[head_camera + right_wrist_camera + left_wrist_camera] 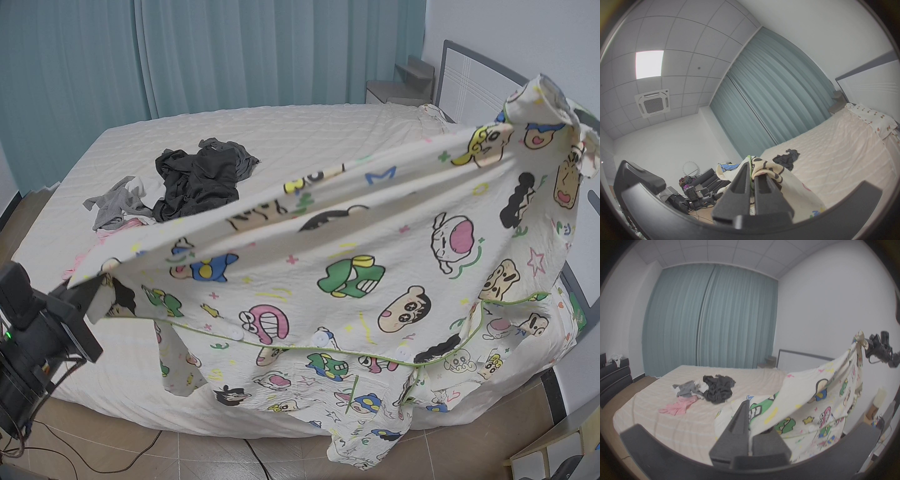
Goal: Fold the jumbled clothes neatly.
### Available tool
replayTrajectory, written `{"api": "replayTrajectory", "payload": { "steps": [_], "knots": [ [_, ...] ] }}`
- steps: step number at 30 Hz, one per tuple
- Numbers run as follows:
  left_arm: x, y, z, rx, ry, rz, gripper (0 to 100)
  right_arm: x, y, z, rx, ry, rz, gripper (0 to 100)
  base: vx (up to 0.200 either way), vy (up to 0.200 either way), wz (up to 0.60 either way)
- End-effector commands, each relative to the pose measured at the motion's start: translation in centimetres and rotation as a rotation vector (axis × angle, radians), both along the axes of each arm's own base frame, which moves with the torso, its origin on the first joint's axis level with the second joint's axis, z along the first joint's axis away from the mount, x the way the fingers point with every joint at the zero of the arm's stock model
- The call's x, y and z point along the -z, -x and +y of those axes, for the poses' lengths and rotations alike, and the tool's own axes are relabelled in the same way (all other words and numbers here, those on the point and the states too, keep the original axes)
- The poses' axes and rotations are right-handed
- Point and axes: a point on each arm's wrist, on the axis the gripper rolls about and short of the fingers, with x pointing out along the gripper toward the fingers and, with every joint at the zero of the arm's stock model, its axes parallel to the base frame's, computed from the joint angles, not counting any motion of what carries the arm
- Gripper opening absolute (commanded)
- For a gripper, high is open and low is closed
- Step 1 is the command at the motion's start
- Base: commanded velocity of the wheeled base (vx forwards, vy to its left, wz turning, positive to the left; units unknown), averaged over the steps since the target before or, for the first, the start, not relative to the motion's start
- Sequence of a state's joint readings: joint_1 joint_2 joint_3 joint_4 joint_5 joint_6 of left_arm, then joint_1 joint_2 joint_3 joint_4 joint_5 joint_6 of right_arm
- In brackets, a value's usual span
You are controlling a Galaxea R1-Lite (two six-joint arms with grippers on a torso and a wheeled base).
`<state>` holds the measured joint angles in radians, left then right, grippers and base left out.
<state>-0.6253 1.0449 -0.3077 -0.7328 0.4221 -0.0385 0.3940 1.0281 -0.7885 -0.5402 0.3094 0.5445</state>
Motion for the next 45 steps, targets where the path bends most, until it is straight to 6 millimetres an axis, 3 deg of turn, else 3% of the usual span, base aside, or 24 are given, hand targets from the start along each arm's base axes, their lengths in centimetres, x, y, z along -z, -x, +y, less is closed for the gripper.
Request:
{"api": "replayTrajectory", "payload": {
  "steps": [1, 2, 3, 13, 19, 30, 35, 41, 45],
  "knots": [
    [1.5, 0.2, 0.2, -0.001, -0.034, 0.052, 0, 1.5, -1.4, 0.1, 0.03, 0.026, 0.066, 0, 0.0, 0.0, 0.0],
    [3.5, 0.5, 0.4, 0.002, -0.077, 0.121, 0, 3.6, -3.0, 0.0, 0.068, 0.056, 0.148, 0, 0.0, 0.0, 0.0],
    [3.9, 0.5, 0.3, 0.002, -0.08, 0.139, 0, 4.0, -3.3, 0.0, 0.076, 0.062, 0.163, 0, 0.0, 0.0, 0.0],
    [5.1, -0.8, -1.4, 0.047, -0.02, 0.249, 0, 6.1, -4.7, -0.4, 0.122, 0.089, 0.252, 0, 0.0, 0.0, 0.0],
    [5.0, -1.9, -2.4, 0.063, -0.018, 0.262, 0, 7.0, -5.6, -0.1, 0.123, 0.105, 0.29, 0, 0.0, 0.0, 0.0],
    [3.9, -5.7, -4.8, 0.037, -0.005, 0.256, 0, 7.5, -8.2, -0.4, 0.175, 0.118, 0.289, 0, 0.2, 0.0, 0.0],
    [5.1, -8.6, -6.3, 0.009, -0.031, 0.294, 0, 7.7, -11.5, 0.2, 0.223, 0.117, 0.285, 0, 0.2, 0.0, 0.0],
    [7.7, -12.3, -7.8, -0.024, -0.034, 0.307, 0, 9.8, -14.1, 0.4, 0.249, 0.141, 0.365, 0, 0.2, 0.0, 0.0],
    [10.8, -15.2, -9.3, -0.037, -0.02, 0.287, 0, 12.4, -16.9, 0.5, 0.274, 0.163, 0.446, 0, 0.1, 0.0, 0.0]
  ]
}}
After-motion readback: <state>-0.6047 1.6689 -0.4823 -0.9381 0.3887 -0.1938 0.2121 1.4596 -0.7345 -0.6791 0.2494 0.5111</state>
